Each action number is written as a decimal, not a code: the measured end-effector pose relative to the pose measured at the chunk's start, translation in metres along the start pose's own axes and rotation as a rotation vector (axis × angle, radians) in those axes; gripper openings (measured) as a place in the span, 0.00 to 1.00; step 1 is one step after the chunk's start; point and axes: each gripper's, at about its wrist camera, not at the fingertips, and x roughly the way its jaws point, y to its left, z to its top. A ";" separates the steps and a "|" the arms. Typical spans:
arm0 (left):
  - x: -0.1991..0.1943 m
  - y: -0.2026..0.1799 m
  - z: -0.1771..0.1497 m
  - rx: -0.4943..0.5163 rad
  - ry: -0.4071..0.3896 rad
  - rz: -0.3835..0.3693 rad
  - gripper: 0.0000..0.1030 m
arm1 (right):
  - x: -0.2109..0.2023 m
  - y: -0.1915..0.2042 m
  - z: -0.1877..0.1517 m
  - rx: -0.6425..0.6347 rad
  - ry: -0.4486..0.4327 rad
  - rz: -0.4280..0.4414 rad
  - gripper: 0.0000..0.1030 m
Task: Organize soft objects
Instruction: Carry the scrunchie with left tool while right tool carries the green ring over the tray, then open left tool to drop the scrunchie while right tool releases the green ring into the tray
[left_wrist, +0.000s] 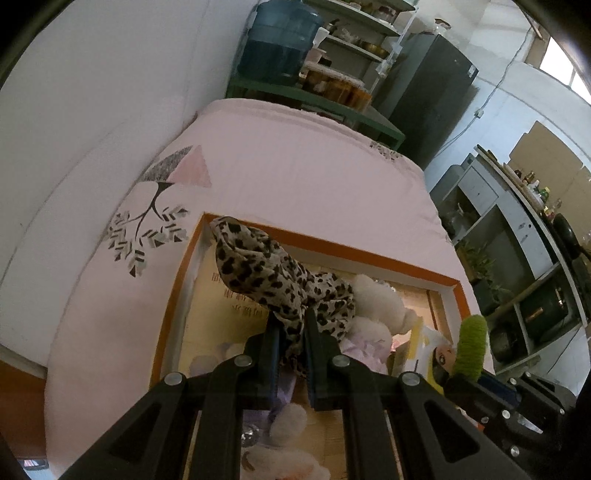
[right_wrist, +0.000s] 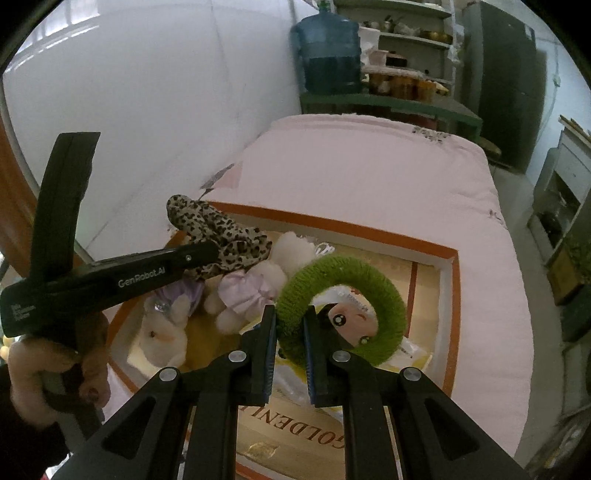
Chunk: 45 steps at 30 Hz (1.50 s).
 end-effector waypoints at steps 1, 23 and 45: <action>0.001 0.001 -0.001 0.000 0.002 0.001 0.11 | 0.002 0.000 0.000 0.000 0.004 0.000 0.14; 0.006 0.006 -0.007 0.005 0.004 -0.014 0.56 | 0.014 0.002 -0.009 0.001 0.020 0.002 0.47; -0.049 0.001 -0.015 0.051 -0.111 0.018 0.56 | -0.025 0.013 -0.019 -0.005 -0.052 0.003 0.47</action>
